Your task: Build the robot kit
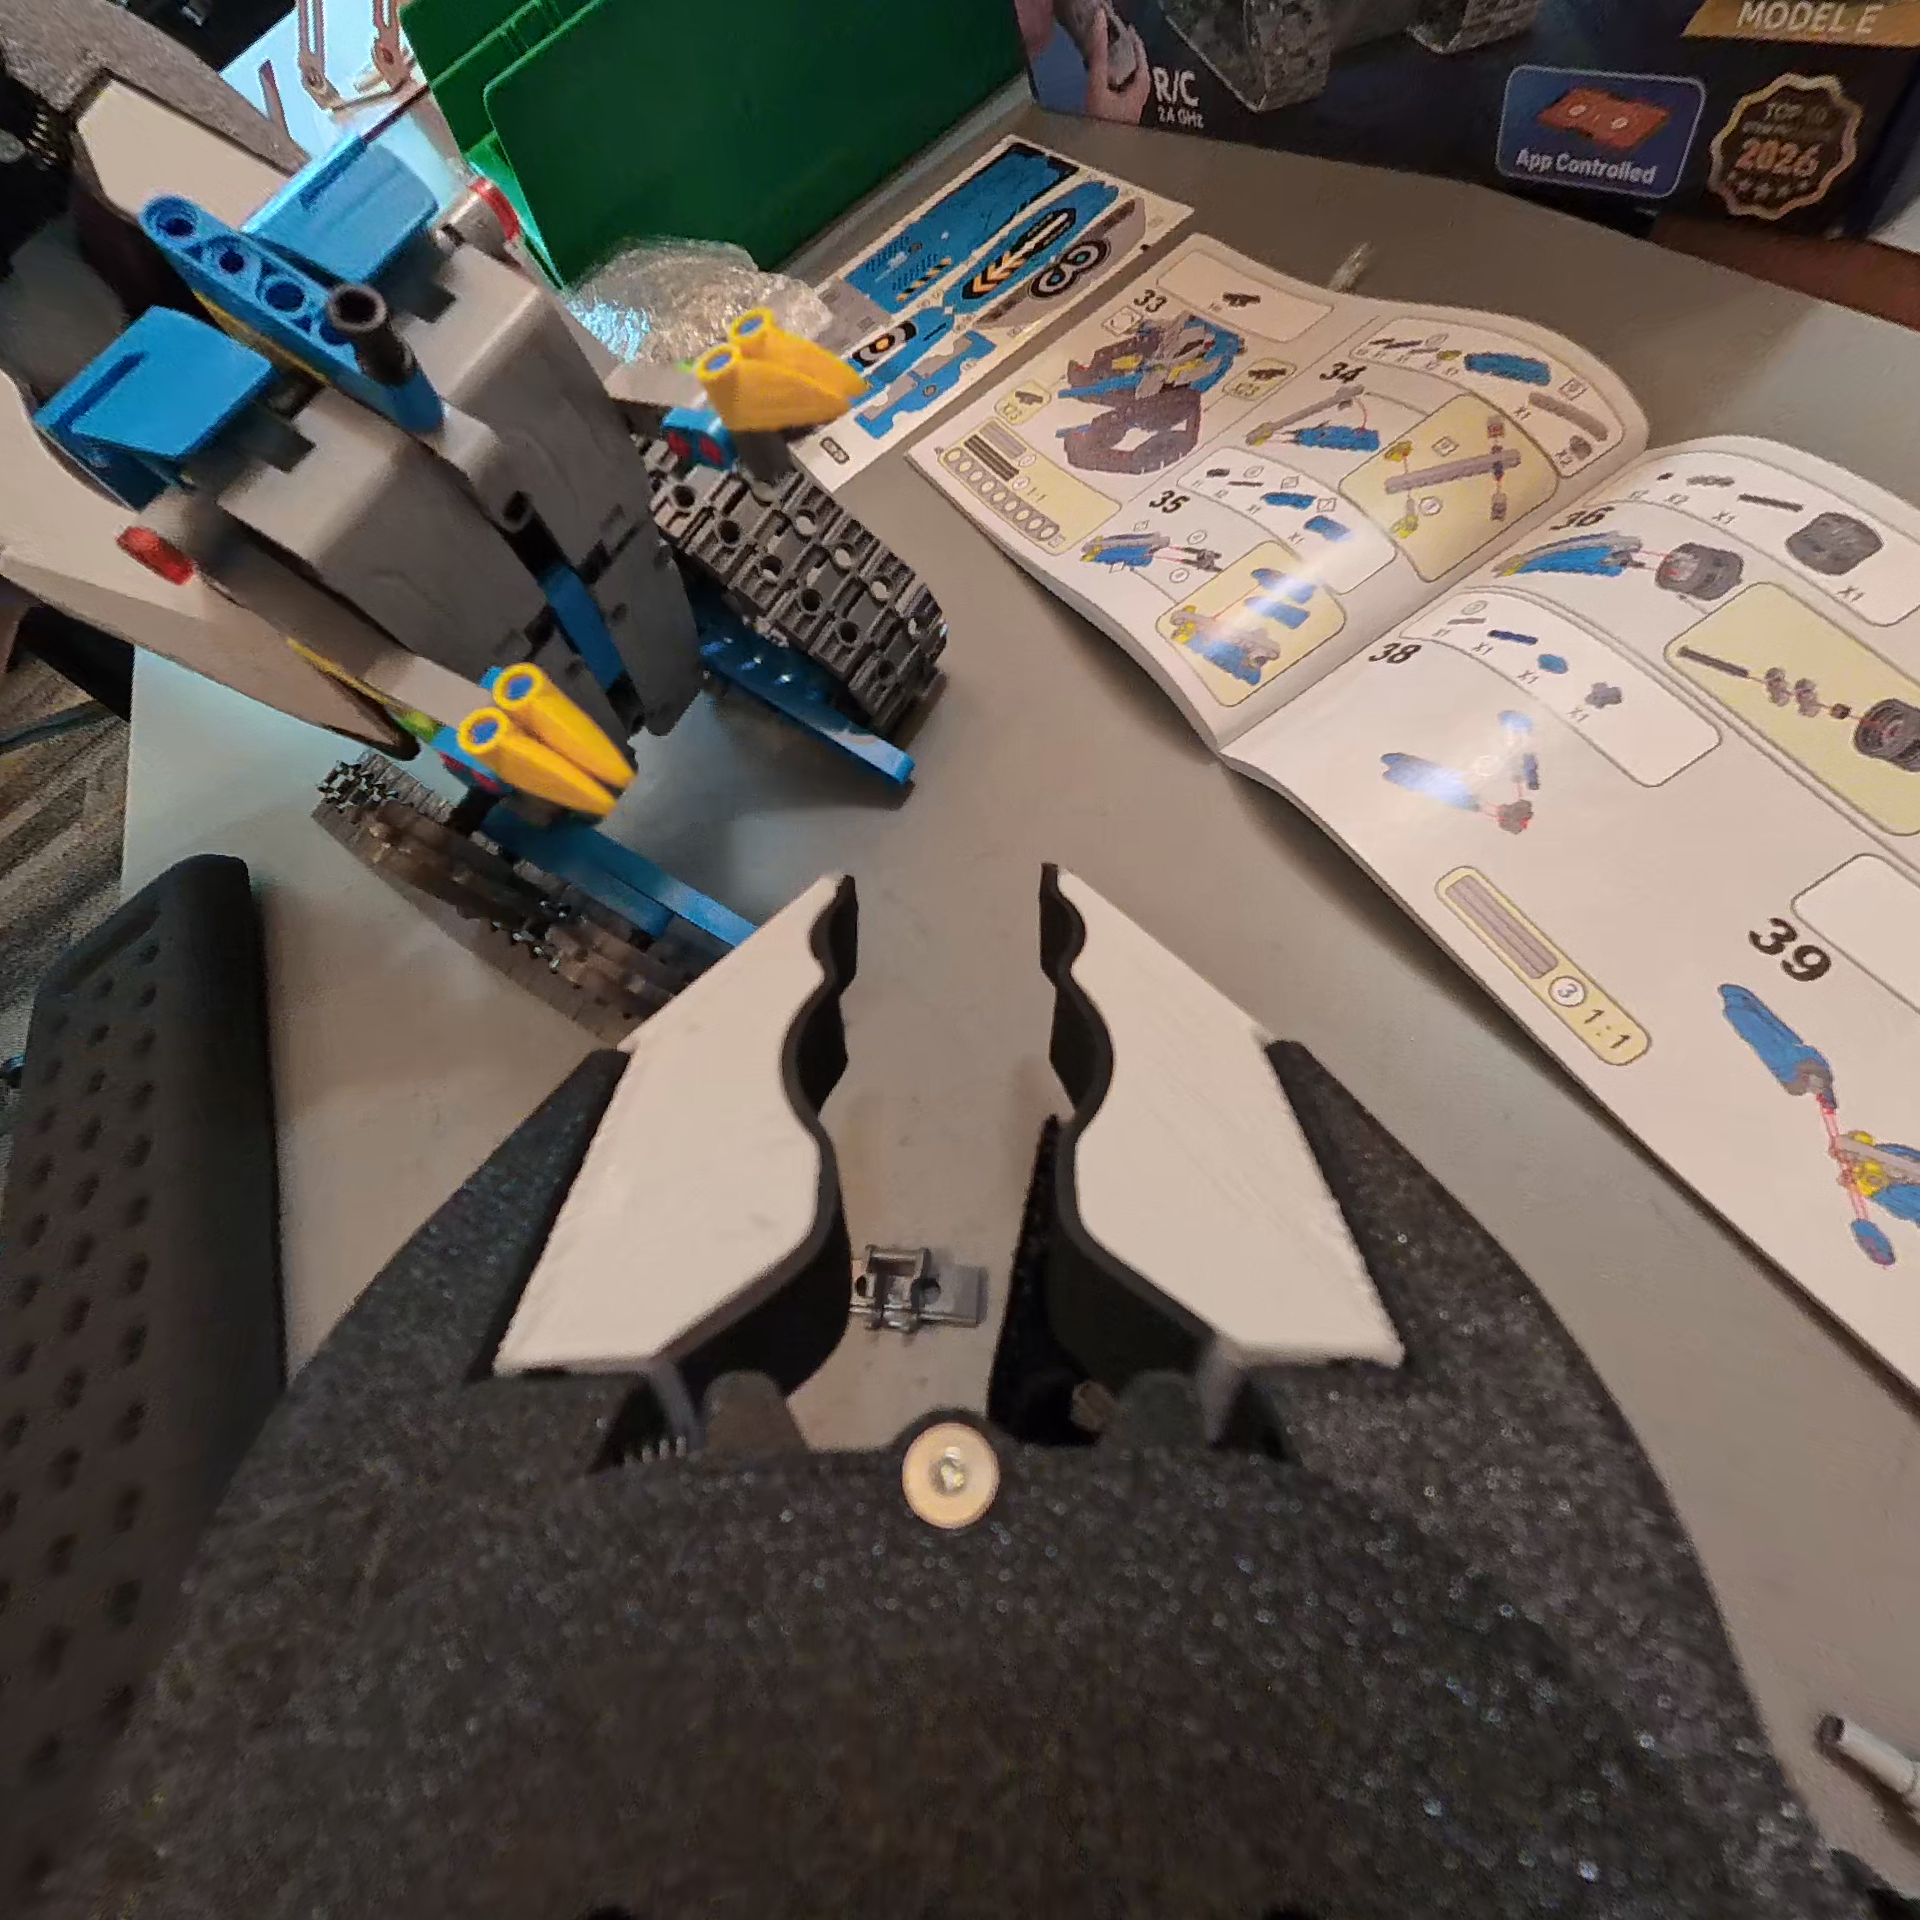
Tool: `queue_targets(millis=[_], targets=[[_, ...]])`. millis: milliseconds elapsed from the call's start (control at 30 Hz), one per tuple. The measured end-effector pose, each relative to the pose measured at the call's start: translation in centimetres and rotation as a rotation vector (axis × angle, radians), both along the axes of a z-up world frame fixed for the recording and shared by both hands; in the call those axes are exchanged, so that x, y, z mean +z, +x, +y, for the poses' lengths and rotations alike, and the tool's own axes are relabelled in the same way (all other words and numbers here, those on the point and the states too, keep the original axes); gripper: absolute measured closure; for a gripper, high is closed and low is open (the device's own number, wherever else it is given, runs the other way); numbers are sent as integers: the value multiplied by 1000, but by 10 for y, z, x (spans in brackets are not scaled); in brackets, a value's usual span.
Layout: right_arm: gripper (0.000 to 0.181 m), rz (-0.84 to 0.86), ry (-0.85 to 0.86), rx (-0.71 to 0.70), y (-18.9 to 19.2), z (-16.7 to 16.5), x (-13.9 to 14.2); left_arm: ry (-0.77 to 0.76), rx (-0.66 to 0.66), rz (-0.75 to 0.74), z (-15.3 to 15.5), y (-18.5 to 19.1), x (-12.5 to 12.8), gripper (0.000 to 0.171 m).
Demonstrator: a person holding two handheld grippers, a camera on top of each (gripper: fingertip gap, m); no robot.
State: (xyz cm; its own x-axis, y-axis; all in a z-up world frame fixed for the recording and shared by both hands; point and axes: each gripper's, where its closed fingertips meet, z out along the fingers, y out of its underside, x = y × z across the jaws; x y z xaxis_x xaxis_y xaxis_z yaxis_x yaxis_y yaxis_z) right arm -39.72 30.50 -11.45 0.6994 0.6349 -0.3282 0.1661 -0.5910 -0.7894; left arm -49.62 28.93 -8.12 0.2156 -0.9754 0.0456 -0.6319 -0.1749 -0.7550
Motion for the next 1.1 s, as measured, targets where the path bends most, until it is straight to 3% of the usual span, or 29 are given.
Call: queue_targets(millis=[167,300,767,1100], targets=[[146,1,7,-2,1,0,2,-54,-7,3,-11,1,5,100],[146,2,8,-2,1,0,3,23,-9,60,-9,1,-1,100],[146,-8,-2,10,0,-1,-1,-17,23,15,0,-4,2,100],[145,-22,-7,19,-2,-2,-5,69,11,-91,-3,-6,0,100]])
